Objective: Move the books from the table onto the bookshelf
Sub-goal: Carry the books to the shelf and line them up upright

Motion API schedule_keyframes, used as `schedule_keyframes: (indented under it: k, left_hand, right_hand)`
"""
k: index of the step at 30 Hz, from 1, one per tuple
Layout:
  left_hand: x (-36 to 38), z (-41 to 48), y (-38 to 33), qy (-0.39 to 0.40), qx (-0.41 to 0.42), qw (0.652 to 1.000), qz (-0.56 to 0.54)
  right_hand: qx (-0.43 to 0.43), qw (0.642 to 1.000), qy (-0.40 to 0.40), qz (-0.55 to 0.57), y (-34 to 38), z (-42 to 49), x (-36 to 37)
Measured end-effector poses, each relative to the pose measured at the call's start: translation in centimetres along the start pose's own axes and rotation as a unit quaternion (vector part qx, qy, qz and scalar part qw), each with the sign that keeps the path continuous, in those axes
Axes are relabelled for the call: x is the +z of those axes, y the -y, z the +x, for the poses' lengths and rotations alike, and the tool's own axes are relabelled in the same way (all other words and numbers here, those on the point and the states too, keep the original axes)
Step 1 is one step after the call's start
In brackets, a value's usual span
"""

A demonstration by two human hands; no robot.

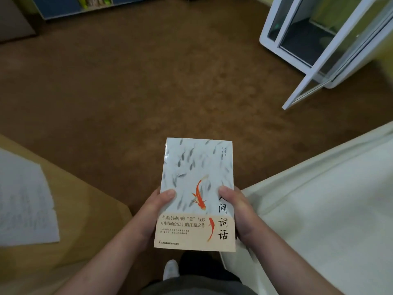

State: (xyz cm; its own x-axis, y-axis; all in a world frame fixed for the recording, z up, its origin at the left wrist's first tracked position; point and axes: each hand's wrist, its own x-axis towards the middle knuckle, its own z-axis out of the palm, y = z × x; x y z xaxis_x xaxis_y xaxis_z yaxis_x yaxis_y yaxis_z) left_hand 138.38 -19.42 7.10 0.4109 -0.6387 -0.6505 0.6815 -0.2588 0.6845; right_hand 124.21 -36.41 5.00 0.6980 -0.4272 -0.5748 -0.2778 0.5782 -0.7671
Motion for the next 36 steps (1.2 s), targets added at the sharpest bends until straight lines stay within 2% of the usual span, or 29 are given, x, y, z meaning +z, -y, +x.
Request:
schedule_keyframes:
  k: [10,19,27,31,36]
  left_hand:
    - [1.6,7.7,-6.4,0.026,0.006,1.0,0.01]
    - [-1.3,16.6,-11.9,0.032,-0.018,0.999,-0.002]
    - [-6.6,25.6,-19.7,0.049,-0.044,0.998,-0.015]
    - [-9.5,28.8,-24.4,0.06,-0.044,0.996,-0.051]
    - [-13.3,31.0,-28.9,0.029,-0.029,0.997,-0.068]
  right_hand:
    - [0.011,1.0,0.007,0.009,6.1,8.0,-1.2]
    - [0.04,0.999,-0.003,-0.013,10.4,16.5,0.4]
    - [0.082,0.996,-0.028,-0.013,15.8,27.0,5.0]
    - [0.091,0.996,-0.021,-0.011,18.5,32.0,8.7]
    - [0.096,0.995,0.01,-0.026,21.3,37.7,13.3]
